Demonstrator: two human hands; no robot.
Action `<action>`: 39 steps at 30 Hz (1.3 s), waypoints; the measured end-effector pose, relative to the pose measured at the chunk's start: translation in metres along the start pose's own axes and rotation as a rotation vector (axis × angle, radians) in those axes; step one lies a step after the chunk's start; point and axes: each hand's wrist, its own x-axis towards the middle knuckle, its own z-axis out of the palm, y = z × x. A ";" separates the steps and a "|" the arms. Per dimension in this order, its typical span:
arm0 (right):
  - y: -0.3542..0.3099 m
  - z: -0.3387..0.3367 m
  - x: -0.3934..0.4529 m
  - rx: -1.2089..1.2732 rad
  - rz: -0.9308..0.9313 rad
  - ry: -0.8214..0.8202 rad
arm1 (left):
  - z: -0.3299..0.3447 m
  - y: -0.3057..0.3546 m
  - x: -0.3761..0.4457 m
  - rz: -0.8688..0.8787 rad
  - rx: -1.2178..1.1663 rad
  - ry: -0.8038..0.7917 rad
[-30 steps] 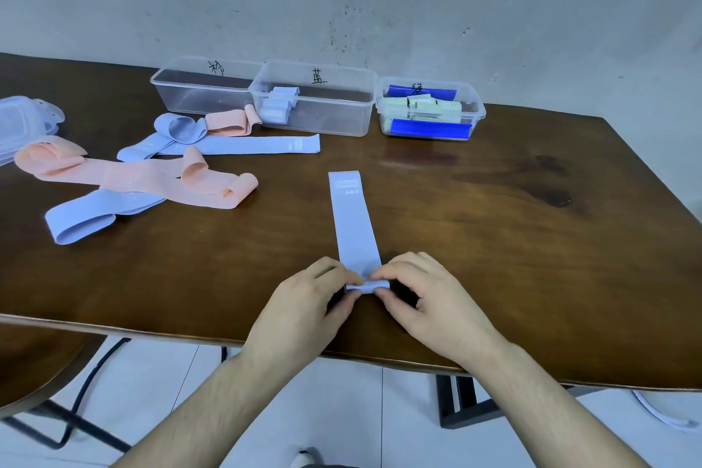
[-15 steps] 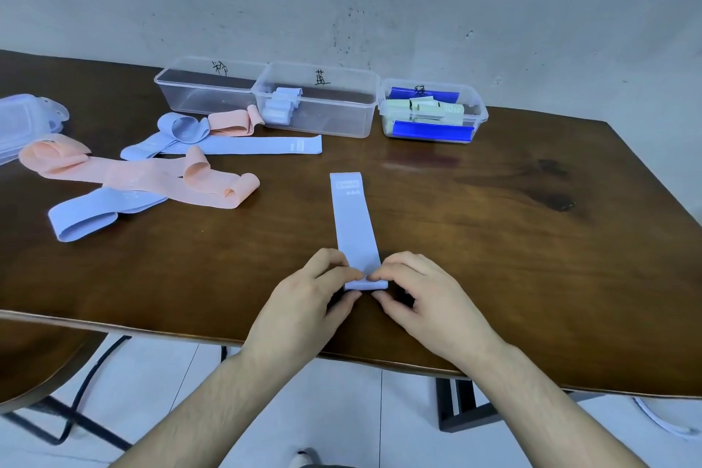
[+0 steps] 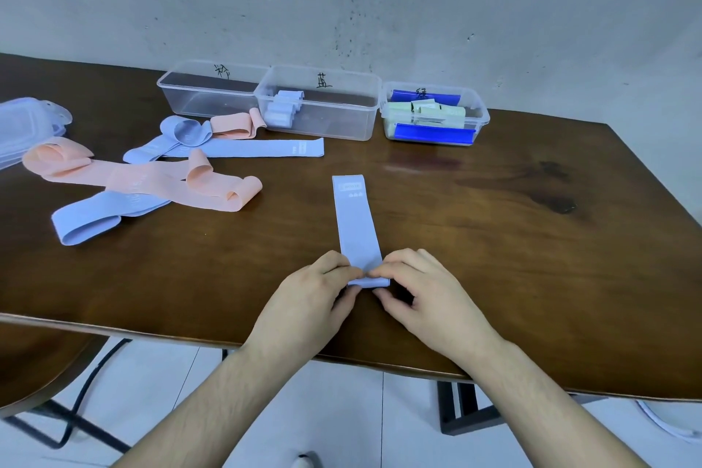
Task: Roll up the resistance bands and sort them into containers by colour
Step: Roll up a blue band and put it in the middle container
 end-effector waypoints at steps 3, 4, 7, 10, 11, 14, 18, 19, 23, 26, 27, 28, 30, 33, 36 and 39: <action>0.001 0.000 0.003 0.018 0.023 0.003 | 0.000 0.000 0.001 -0.016 -0.018 0.007; 0.002 0.000 0.004 0.024 0.027 0.002 | 0.000 0.000 0.001 -0.018 -0.019 0.007; 0.004 0.000 0.004 0.008 0.019 0.029 | 0.001 -0.001 0.002 -0.005 -0.018 0.008; 0.002 0.003 0.002 -0.010 0.068 0.103 | 0.001 -0.001 0.003 -0.004 -0.010 0.011; 0.001 0.004 0.002 0.006 0.088 0.124 | 0.000 -0.001 0.004 -0.013 -0.012 0.011; 0.002 0.005 0.004 0.037 0.123 0.115 | -0.001 -0.003 0.006 -0.057 -0.024 0.013; 0.006 0.004 0.008 0.009 0.120 0.063 | -0.001 -0.005 0.008 -0.066 -0.015 0.017; 0.006 0.004 0.008 -0.006 0.106 0.058 | 0.000 -0.004 0.008 -0.066 -0.009 0.018; 0.007 0.004 0.012 -0.036 0.090 0.049 | 0.001 -0.005 0.009 -0.057 -0.019 0.030; 0.008 0.003 0.014 -0.046 0.091 0.039 | 0.001 -0.005 0.010 -0.028 -0.008 0.038; 0.008 0.003 0.014 -0.044 0.090 0.037 | 0.001 -0.005 0.011 -0.029 0.000 0.036; 0.007 0.002 0.014 -0.036 0.086 0.036 | 0.001 -0.005 0.011 -0.034 0.008 0.031; 0.007 0.001 0.013 -0.016 0.069 0.031 | 0.001 -0.005 0.013 -0.046 0.019 0.028; 0.008 0.001 0.013 -0.025 0.069 0.025 | 0.001 -0.005 0.015 -0.062 0.023 0.025; 0.009 0.002 0.018 -0.035 0.086 0.025 | 0.001 -0.004 0.014 -0.074 0.021 0.001; 0.009 0.002 0.020 -0.036 0.092 0.016 | 0.001 -0.005 0.015 -0.080 0.039 -0.030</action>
